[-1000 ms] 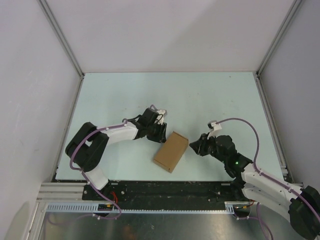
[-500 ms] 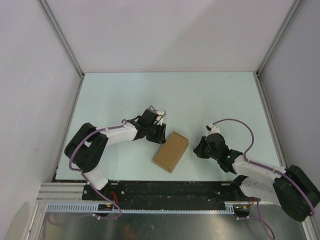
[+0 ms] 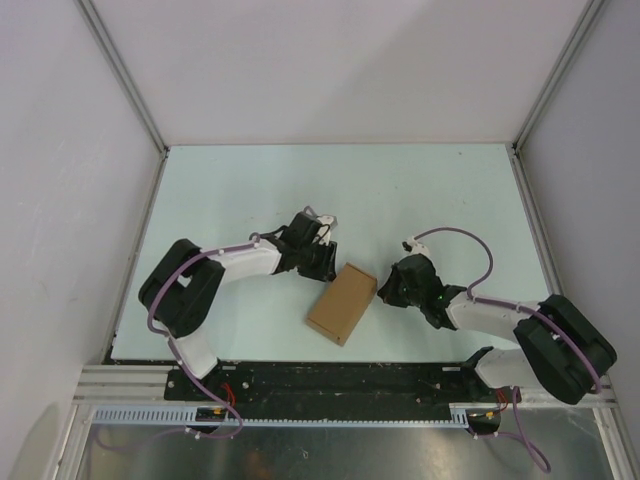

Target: Fold the paper box

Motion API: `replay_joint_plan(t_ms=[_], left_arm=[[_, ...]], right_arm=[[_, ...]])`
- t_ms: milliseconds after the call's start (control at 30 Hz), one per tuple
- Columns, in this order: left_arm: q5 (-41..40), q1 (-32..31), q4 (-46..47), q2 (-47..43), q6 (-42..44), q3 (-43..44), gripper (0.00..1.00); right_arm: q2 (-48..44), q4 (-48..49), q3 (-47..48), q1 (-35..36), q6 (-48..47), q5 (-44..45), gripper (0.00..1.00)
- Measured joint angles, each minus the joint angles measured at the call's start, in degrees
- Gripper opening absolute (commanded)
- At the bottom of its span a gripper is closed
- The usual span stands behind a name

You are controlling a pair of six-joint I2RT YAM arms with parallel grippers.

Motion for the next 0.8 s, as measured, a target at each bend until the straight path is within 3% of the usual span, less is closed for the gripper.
replay_joint_plan(t_ms=[800], left_arm=[[-2.2, -2.2, -1.4, 2.1, 0.2, 2.8, 0.48]], right_arm=[[9.0, -4.2, 9.0, 1.9, -1.0, 6.3, 0.00]])
